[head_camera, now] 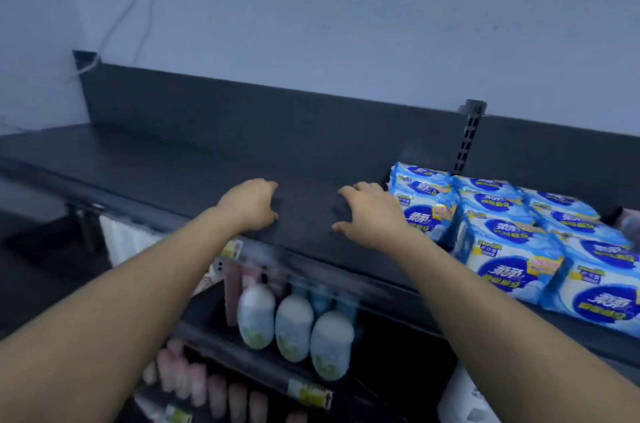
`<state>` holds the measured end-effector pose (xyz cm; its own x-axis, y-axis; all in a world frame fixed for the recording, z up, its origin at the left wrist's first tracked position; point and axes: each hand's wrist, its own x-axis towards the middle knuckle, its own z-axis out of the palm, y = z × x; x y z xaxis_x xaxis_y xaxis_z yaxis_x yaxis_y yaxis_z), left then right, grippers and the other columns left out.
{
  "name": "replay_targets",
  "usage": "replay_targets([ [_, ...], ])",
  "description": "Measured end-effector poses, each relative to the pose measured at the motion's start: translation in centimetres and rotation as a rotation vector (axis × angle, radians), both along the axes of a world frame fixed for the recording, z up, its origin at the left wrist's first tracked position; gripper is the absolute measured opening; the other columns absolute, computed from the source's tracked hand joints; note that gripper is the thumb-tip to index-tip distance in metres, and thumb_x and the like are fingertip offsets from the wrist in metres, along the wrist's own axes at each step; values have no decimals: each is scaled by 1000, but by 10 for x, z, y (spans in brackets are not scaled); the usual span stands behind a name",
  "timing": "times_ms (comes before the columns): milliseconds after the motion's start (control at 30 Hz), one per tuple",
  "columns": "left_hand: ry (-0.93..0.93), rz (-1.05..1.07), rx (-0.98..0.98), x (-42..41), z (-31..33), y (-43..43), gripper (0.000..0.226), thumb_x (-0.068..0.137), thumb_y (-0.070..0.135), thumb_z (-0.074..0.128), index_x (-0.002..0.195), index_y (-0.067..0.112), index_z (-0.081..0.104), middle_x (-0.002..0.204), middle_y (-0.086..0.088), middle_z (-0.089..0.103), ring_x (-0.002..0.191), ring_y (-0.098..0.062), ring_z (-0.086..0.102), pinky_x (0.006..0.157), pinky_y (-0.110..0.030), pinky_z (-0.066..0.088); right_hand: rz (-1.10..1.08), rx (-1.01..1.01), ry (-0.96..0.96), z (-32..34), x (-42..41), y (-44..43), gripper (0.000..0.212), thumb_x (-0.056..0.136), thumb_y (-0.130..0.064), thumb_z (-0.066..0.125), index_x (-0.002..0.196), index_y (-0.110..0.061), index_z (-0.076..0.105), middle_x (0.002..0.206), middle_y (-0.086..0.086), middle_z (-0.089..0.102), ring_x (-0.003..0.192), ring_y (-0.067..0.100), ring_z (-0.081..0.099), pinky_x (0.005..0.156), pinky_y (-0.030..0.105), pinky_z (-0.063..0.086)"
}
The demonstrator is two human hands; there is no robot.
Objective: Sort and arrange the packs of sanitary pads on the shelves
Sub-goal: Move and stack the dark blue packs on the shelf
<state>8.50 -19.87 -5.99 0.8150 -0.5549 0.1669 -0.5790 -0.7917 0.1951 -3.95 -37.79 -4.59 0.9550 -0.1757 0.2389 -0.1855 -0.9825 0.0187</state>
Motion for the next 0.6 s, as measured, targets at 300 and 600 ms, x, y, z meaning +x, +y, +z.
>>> replay_targets([
  [300, -53, 424, 104, -72, -5, 183, 40, 86, 26, 60, 123, 13, 53, 123, -6, 55, 111, -29, 55, 89, -40, 49, 374, 67, 50, -6, 14, 127, 62, 85, -46, 63, 138, -19, 44, 130, 9, 51, 123, 30, 44, 98, 40, 42],
  [600, 12, 801, 172, -163, -5, 352, 27, 77, 18, 64, 103, 13, 61, 112, -9, 61, 101, -28, 61, 76, -33, 50, 703, 11, 92, -14, 13, 288, 61, 86, -51, 62, 135, -19, 47, 133, 7, 51, 124, 28, 45, 96, 39, 41],
])
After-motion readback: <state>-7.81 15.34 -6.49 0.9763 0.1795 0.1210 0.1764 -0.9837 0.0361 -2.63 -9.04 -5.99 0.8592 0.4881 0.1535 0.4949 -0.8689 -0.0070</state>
